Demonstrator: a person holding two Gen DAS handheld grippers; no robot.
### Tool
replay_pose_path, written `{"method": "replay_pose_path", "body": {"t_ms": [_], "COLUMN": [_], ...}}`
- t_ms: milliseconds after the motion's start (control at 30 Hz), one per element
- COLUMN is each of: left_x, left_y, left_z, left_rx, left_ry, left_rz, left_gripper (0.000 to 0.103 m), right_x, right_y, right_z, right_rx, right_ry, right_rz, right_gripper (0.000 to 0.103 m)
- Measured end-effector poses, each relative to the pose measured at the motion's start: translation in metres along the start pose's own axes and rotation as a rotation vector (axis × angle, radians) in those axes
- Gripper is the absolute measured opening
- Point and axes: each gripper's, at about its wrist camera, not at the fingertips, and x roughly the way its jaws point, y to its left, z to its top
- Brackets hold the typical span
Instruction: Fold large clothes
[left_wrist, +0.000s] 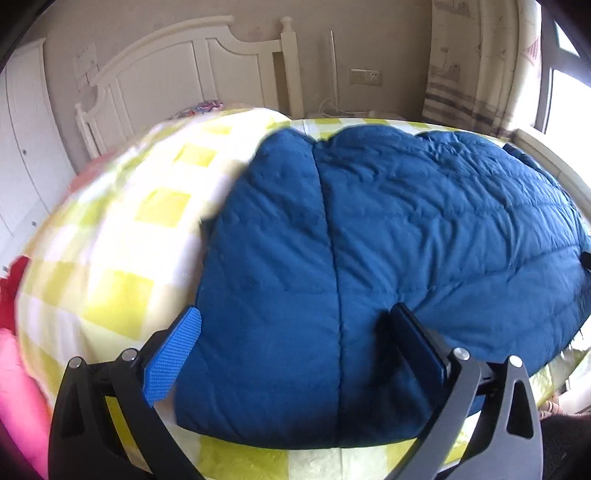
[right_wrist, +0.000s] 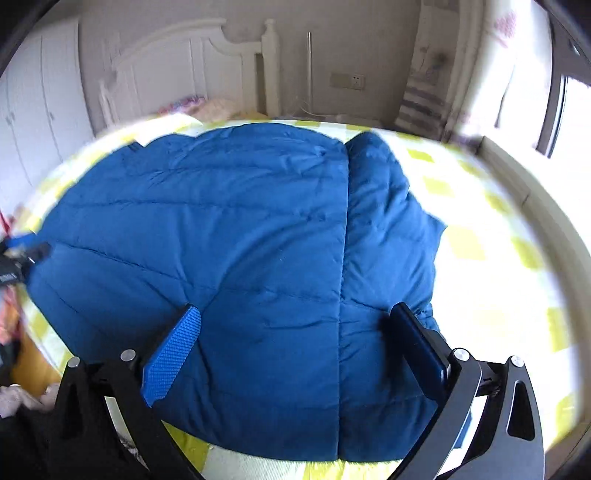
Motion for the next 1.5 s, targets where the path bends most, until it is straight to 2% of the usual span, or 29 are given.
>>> {"method": "replay_pose_path", "body": {"t_ms": [67,167,267,333,367,400,433,467,500,667,833,867,933,1000,1067,1100,1133,1167,1200,1400,1433,1500], "left_x": [-0.015,-0.022,0.012,0.056,0.075,0.105,0.132,0.143,0.141,0.143,0.137,0.138,0.129,0.130,0.145,0.156,0.175,0.185,0.186,0.180,0.180,0.176], "left_y": [-0.009,-0.032,-0.058,-0.077,-0.080,-0.087,-0.093,-0.089,-0.083,-0.083,-0.080,-0.082,-0.072,-0.056,-0.037,-0.031,-0.024,-0.018,-0.016,-0.024,-0.025,-0.028], "left_z": [0.022,0.080,0.126,0.148,0.150,0.146,0.136,0.130,0.130,0.128,0.131,0.135,0.149,0.164,0.171,0.169,0.162,0.158,0.158,0.158,0.158,0.163], "left_rx": [0.015,0.053,0.107,0.158,0.173,0.194,0.219,0.182,0.151,0.154,0.169,0.181,0.207,0.195,0.163,0.154,0.134,0.097,0.081,0.122,0.127,0.143], "left_ry": [-0.069,-0.174,-0.143,-0.073,-0.035,0.033,0.092,0.102,0.091,0.076,0.114,0.125,0.092,0.053,0.049,0.067,0.128,0.167,0.162,0.119,0.118,0.116], "left_rz": [-0.028,-0.071,-0.020,0.017,0.029,0.048,0.063,0.024,0.010,0.013,-0.013,-0.030,-0.032,0.021,0.086,0.118,0.125,0.070,0.060,0.138,0.147,0.165], "left_gripper": [0.101,0.101,0.101,0.101,0.101,0.101,0.101,0.101,0.101,0.101,0.101,0.101,0.101,0.101,0.101,0.101,0.101,0.101,0.101,0.101,0.101,0.101], "right_x": [-0.015,-0.003,0.056,0.097,0.121,0.134,0.146,0.148,0.148,0.148,0.135,0.130,0.122,0.124,0.141,0.156,0.162,0.165,0.164,0.162,0.159,0.141], "right_y": [0.018,0.046,0.066,0.071,0.073,0.073,0.059,0.046,0.042,0.046,0.041,0.035,0.016,-0.020,-0.060,-0.082,-0.094,-0.105,-0.108,-0.103,-0.102,-0.093], "right_z": [0.024,0.073,0.119,0.128,0.124,0.121,0.117,0.117,0.115,0.112,0.113,0.119,0.132,0.138,0.130,0.116,0.108,0.100,0.098,0.103,0.105,0.114], "right_rx": [-0.064,-0.169,-0.221,-0.260,-0.284,-0.264,-0.176,-0.104,-0.091,-0.114,-0.098,-0.110,-0.105,-0.009,0.127,0.220,0.289,0.361,0.378,0.343,0.337,0.273], "right_ry": [-0.072,-0.136,-0.039,0.035,0.078,0.105,0.124,0.133,0.132,0.123,0.172,0.168,0.111,0.104,0.158,0.209,0.209,0.199,0.186,0.178,0.174,0.139], "right_rz": [0.009,-0.011,-0.016,-0.045,-0.072,-0.048,0.027,0.070,0.076,0.051,0.113,0.089,0.013,-0.028,-0.060,-0.038,0.034,0.097,0.105,0.062,0.036,-0.080], "right_gripper": [0.095,0.095,0.095,0.093,0.092,0.093,0.093,0.094,0.094,0.095,0.096,0.096,0.096,0.096,0.097,0.097,0.098,0.099,0.098,0.098,0.098,0.098]}}
